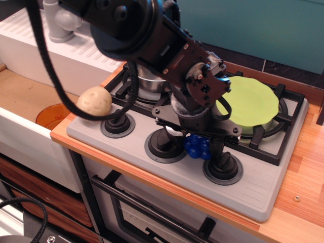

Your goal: Put blueberry on plate and potato in pot or pan on stove

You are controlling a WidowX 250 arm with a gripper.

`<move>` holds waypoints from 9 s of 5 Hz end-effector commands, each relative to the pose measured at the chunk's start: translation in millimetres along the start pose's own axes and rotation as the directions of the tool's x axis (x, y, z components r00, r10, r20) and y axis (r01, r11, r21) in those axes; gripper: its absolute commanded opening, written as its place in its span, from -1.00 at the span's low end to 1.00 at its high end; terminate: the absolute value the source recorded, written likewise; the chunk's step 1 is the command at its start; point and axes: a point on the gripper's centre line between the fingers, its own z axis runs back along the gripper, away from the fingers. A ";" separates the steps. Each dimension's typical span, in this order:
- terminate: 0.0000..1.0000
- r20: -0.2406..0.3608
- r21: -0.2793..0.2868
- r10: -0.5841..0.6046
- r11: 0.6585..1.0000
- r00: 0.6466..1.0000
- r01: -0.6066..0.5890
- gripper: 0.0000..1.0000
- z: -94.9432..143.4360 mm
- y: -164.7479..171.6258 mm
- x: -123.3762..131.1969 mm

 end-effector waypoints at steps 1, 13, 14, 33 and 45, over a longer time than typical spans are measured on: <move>-1.00 -0.016 -0.004 -0.023 1.000 1.000 0.023 -1.00 4.1 -3.6 8.4; -1.00 -0.182 0.024 0.017 1.000 0.983 -0.012 1.00 17.8 -29.9 118.0; -1.00 -0.214 0.029 0.013 1.000 0.977 -0.007 1.00 34.6 -26.9 109.4; -1.00 -0.024 0.214 -0.032 0.976 0.999 0.036 1.00 65.9 159.4 73.9; -1.00 0.023 0.186 -0.105 0.978 0.994 0.098 1.00 1.9 188.3 33.6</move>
